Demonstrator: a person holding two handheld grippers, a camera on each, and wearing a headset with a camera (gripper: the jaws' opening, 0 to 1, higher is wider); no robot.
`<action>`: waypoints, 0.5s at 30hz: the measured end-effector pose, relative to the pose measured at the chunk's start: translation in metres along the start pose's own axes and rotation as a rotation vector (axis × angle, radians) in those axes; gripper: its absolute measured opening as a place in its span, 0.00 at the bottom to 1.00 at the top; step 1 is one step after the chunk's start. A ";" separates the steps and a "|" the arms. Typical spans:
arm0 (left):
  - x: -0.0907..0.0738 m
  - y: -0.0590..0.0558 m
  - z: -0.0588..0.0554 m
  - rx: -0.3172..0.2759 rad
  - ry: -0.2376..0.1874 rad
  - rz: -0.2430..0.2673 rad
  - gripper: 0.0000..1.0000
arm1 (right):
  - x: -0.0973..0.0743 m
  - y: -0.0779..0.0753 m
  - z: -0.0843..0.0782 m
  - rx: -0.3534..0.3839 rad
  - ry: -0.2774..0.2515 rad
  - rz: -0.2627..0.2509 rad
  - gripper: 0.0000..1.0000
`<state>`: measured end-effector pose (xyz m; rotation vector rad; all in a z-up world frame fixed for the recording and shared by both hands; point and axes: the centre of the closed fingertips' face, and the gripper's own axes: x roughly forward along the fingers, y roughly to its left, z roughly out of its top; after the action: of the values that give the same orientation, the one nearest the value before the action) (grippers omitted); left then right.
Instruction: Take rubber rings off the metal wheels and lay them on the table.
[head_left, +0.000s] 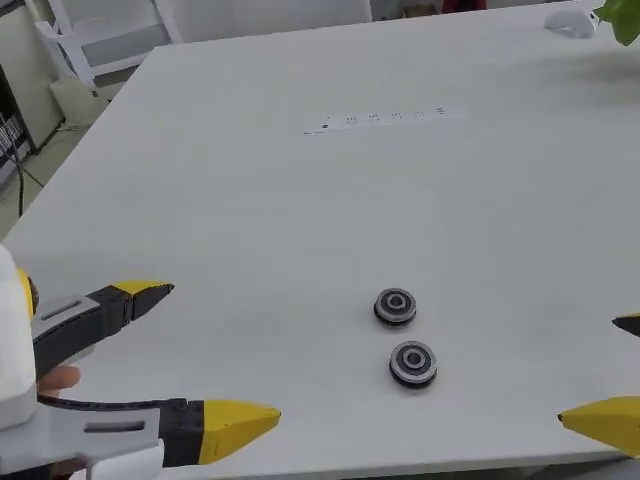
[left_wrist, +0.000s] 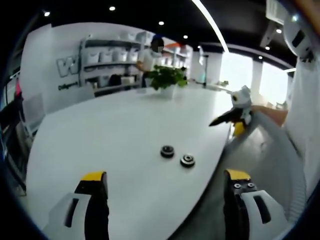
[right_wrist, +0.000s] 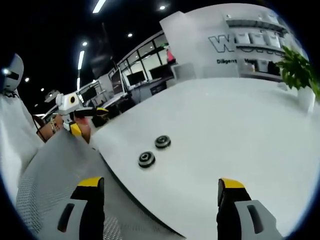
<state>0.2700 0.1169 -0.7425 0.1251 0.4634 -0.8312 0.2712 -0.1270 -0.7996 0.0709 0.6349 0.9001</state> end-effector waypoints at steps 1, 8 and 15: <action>0.002 -0.001 0.004 0.001 -0.005 0.000 0.97 | 0.000 -0.001 0.001 0.005 -0.009 0.006 0.93; 0.015 -0.012 0.017 0.028 -0.002 -0.022 0.95 | 0.001 -0.004 0.006 0.008 -0.052 0.031 0.89; 0.027 -0.021 0.020 0.059 0.010 -0.051 0.91 | 0.010 -0.009 0.015 -0.002 -0.088 0.063 0.83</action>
<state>0.2772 0.0784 -0.7348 0.1723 0.4534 -0.8948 0.2898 -0.1223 -0.7950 0.1291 0.5523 0.9535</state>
